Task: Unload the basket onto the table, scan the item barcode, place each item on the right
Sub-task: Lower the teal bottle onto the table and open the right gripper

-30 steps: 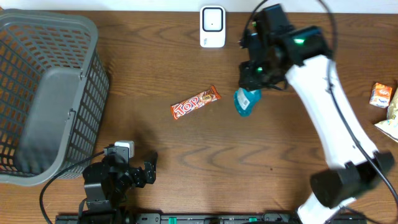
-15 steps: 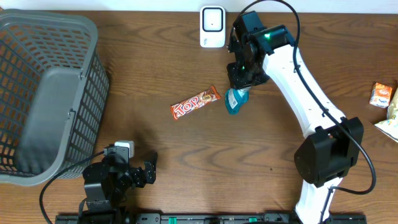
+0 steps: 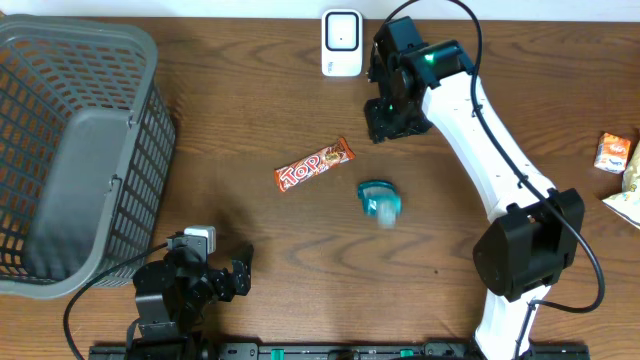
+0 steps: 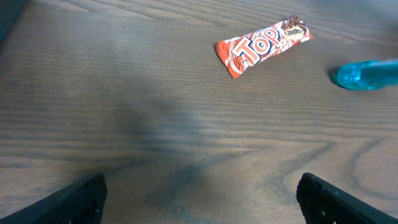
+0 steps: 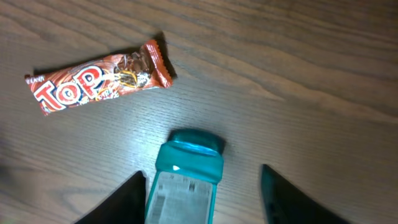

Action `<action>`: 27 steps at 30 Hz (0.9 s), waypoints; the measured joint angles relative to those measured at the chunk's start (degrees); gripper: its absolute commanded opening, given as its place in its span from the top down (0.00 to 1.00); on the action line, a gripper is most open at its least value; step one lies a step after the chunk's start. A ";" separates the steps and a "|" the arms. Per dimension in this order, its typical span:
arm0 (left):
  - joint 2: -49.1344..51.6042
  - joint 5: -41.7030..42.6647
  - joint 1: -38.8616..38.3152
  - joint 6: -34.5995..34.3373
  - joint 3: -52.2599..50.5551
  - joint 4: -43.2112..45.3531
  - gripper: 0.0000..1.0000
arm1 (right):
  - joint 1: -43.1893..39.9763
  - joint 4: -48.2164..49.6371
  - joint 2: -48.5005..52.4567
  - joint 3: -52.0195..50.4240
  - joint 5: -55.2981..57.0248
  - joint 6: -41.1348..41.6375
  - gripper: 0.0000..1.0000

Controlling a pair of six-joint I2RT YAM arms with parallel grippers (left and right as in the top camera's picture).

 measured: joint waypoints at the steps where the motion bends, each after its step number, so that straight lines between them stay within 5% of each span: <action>1: 0.00 0.00 0.00 0.00 0.00 0.00 0.02 | 0.13 0.04 0.00 0.00 0.04 0.09 0.29; 4: 0.00 0.00 0.00 0.00 0.00 0.00 0.02 | 0.42 0.20 0.00 0.02 0.17 -0.02 0.15; 10: 0.00 0.00 0.02 0.00 0.00 0.00 0.02 | 0.68 0.22 -0.02 0.02 0.26 -0.04 0.05; 27: 0.00 0.02 0.02 0.00 0.00 -0.02 0.02 | 2.56 -18.29 -7.96 3.91 0.24 4.52 0.09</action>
